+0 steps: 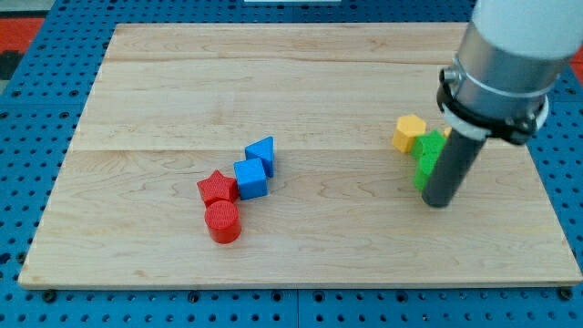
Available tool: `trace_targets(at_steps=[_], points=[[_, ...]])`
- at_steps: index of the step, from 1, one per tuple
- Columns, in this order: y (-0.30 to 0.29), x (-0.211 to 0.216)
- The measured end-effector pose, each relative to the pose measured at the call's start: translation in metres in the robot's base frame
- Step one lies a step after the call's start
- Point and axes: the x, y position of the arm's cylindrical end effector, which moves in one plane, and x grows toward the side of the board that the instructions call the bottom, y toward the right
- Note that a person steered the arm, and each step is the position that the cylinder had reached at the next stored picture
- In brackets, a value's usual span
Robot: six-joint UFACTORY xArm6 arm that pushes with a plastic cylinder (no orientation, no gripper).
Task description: Push the yellow hexagon to the left side of the board
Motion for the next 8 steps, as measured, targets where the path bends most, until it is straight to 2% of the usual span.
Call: trace_targets(at_steps=[1, 2, 3, 4, 7, 8], points=[[-0.001, -0.045], [0.002, -0.049], [0.088, -0.026], [0.108, -0.064], [-0.127, -0.169], [-0.133, -0.155]])
